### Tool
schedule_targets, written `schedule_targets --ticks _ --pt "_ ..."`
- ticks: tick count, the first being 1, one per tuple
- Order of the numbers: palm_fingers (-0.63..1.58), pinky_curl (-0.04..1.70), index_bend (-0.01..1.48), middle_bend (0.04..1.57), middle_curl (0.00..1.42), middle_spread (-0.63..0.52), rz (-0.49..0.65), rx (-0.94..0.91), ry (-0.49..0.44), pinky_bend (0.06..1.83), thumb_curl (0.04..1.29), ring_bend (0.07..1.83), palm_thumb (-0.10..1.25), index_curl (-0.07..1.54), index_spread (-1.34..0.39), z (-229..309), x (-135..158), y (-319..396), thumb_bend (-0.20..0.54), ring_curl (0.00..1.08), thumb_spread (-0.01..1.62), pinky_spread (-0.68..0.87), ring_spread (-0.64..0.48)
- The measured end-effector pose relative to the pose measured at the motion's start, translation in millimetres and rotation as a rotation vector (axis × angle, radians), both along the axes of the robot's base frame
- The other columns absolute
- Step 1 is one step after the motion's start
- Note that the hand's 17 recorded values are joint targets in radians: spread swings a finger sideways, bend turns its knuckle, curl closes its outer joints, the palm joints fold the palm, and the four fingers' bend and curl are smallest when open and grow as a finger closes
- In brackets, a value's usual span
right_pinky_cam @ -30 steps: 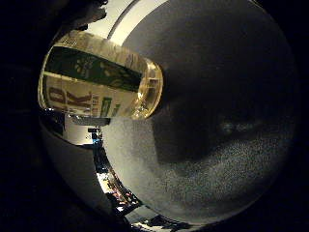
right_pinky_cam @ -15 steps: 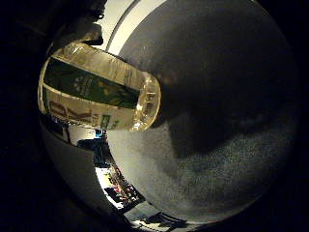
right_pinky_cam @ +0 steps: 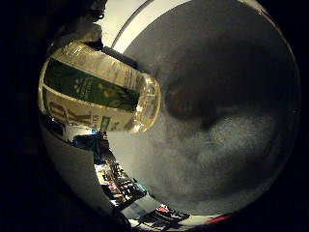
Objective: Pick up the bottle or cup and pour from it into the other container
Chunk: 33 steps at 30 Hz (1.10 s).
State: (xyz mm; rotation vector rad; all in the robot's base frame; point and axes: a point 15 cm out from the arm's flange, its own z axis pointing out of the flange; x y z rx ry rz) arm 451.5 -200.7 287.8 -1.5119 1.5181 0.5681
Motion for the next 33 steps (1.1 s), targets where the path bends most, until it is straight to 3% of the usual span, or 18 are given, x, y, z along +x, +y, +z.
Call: schedule_targets --ticks 12,23,33 --pt "1.16 0.69 1.18 1.36 0.69 -0.08 -0.009 -0.229 0.091 1.38 0.92 1.46 1.04 0.79 -0.18 74.8 -25.3 20.8 -0.02 0.61 0.46 -0.2 -0.17" --pt "1.17 0.75 1.18 1.37 0.69 -0.08 0.084 -0.448 0.177 1.34 0.95 1.45 1.02 0.79 -0.18 104.6 -23.9 92.5 -0.021 0.62 0.44 -0.21 -0.17" --pt "1.17 0.79 1.19 1.37 0.69 -0.08 0.081 -0.753 0.217 1.32 0.96 1.45 1.02 0.79 -0.18 139.2 -8.5 125.8 -0.021 0.62 0.44 -0.21 -0.17"
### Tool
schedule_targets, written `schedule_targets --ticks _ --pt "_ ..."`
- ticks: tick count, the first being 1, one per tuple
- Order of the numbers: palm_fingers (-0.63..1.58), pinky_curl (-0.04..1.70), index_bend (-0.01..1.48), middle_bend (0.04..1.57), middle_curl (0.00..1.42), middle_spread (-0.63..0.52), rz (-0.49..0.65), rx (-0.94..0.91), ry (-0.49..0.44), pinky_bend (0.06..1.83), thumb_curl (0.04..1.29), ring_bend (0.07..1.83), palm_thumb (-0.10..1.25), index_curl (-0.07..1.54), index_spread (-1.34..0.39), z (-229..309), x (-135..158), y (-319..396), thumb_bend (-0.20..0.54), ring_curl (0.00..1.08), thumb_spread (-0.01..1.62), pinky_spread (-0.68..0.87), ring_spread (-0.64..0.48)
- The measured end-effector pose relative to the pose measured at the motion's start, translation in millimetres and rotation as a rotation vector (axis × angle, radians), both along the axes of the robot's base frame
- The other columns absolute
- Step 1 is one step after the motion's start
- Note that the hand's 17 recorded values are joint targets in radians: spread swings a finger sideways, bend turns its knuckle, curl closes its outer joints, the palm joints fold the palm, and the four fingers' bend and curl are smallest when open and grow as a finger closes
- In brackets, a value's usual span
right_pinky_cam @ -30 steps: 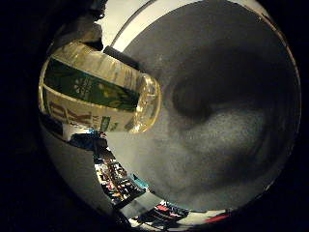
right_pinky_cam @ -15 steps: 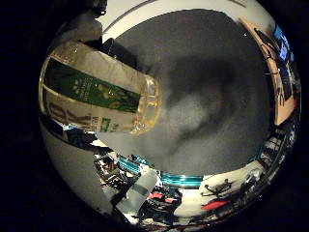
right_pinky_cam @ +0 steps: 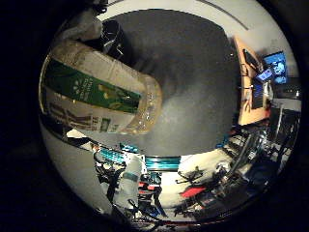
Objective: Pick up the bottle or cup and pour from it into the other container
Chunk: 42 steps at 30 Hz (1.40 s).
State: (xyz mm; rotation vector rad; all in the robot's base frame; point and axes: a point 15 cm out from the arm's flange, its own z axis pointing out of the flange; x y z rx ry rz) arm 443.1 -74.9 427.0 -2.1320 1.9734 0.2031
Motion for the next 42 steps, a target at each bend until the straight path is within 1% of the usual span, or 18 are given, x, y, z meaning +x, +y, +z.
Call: schedule_targets --ticks 6,13,16,24,32,38,42 --pt "1.17 0.81 1.19 1.36 0.7 -0.09 0.034 -0.178 -0.009 1.31 0.97 1.45 1.01 0.79 -0.18 18.5 9.5 14.2 -0.023 0.62 0.45 -0.21 -0.17" --pt "1.17 0.82 1.19 1.36 0.7 -0.09 0.068 -0.369 -0.009 1.3 0.97 1.45 1.0 0.79 -0.18 22.2 17.2 18.3 -0.022 0.62 0.44 -0.23 -0.17" --pt "1.17 0.82 1.19 1.36 0.71 -0.09 0.092 -0.483 -0.005 1.29 0.97 1.46 1.0 0.79 -0.18 24.4 20.5 15.4 -0.022 0.62 0.44 -0.23 -0.16" --pt "1.17 0.83 1.18 1.35 0.71 -0.09 0.149 -0.743 -0.003 1.28 0.97 1.46 0.99 0.79 -0.18 28.5 38.4 15.8 -0.022 0.62 0.44 -0.23 -0.16" --pt "1.17 0.84 1.18 1.35 0.71 -0.09 0.204 -0.923 -0.013 1.28 0.97 1.46 0.99 0.79 -0.18 25.0 57.7 43.2 -0.022 0.62 0.44 -0.24 -0.16" --pt "1.17 0.85 1.18 1.35 0.71 -0.09 0.233 -1.017 -0.006 1.27 0.96 1.47 0.99 0.79 -0.18 12.3 68.0 68.2 -0.022 0.61 0.43 -0.24 -0.16" --pt "1.17 0.85 1.18 1.35 0.71 -0.09 0.264 -1.131 -0.014 1.27 0.96 1.47 0.99 0.79 -0.18 13.2 76.4 81.6 -0.022 0.61 0.43 -0.24 -0.16"
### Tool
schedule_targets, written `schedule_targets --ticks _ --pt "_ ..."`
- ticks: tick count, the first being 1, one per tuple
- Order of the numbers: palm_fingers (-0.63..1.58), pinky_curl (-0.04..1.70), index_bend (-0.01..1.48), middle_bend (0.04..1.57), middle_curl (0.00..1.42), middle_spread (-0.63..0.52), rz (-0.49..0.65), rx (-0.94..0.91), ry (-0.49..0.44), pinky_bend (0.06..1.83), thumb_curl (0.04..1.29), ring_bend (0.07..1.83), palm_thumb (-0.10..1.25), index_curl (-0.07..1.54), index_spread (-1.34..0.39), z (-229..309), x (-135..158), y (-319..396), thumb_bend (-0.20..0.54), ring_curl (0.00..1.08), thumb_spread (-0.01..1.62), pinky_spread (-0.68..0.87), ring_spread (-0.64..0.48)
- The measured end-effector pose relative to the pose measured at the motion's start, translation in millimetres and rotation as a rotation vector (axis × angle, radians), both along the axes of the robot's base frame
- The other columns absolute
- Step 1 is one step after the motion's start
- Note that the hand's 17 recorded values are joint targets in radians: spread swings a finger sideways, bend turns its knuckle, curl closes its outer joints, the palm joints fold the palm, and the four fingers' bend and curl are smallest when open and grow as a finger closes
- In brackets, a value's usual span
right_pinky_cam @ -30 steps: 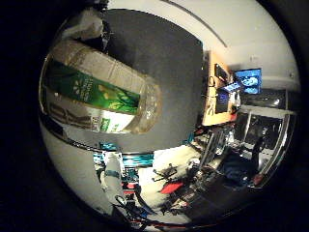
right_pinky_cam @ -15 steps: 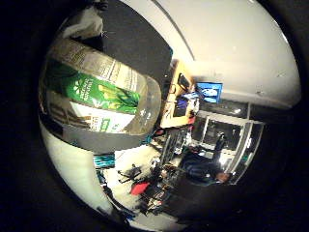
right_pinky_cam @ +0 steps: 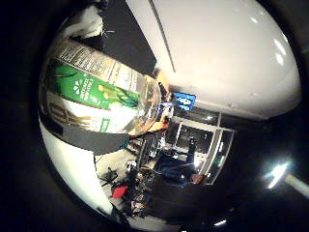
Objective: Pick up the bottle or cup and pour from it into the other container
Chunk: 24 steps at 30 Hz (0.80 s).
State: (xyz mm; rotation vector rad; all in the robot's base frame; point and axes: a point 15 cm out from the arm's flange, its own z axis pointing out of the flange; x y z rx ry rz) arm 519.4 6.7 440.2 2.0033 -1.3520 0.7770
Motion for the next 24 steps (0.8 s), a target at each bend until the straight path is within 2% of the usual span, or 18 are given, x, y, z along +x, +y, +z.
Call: schedule_targets --ticks 8,24 --pt "1.18 0.84 1.18 1.34 0.72 -0.09 0.02 -0.125 0.012 1.27 0.97 1.47 0.99 0.79 -0.18 -3.1 8.5 7.7 -0.022 0.61 0.42 -0.23 -0.16" --pt "1.18 0.84 1.18 1.34 0.72 -0.09 0.021 -0.167 0.028 1.28 0.97 1.47 0.99 0.79 -0.18 -16.7 16.4 9.0 -0.022 0.6 0.43 -0.23 -0.16"
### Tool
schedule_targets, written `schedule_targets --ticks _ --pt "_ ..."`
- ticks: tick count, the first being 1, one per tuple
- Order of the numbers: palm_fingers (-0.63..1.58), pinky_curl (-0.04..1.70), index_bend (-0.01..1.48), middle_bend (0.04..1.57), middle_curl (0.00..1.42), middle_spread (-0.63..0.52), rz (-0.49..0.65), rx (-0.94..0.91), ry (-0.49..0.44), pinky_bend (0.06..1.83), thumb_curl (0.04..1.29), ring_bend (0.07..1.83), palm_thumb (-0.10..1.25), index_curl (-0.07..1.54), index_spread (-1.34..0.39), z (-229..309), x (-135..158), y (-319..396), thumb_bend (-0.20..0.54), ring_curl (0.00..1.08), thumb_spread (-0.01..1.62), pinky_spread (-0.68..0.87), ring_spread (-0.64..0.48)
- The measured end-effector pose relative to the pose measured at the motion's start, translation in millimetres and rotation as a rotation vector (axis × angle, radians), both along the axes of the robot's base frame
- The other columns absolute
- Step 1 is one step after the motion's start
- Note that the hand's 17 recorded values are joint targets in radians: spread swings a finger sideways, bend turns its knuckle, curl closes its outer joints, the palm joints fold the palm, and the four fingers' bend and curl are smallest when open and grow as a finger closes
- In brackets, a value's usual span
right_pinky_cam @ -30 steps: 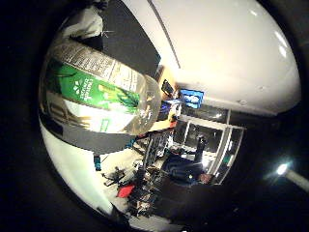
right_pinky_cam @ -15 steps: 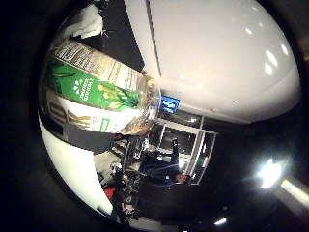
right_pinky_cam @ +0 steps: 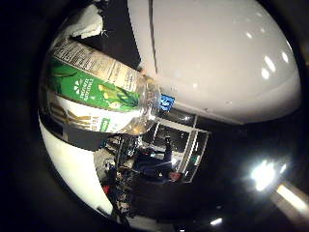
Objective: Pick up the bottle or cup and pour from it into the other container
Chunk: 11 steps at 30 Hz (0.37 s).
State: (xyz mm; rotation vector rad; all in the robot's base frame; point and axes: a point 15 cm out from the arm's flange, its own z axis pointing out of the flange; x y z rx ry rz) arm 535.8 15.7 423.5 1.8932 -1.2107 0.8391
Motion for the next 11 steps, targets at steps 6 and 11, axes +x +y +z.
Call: schedule_targets --ticks 6,11 --pt "1.18 0.84 1.18 1.34 0.72 -0.09 0.006 -0.002 0.001 1.28 0.97 1.47 0.98 0.79 -0.19 -3.0 1.1 4.6 -0.022 0.6 0.43 -0.23 -0.16" --pt "1.18 0.84 1.17 1.34 0.72 -0.09 0.008 0.0 -0.001 1.28 0.97 1.47 0.98 0.79 -0.19 -1.7 0.6 5.3 -0.023 0.6 0.44 -0.23 -0.16"
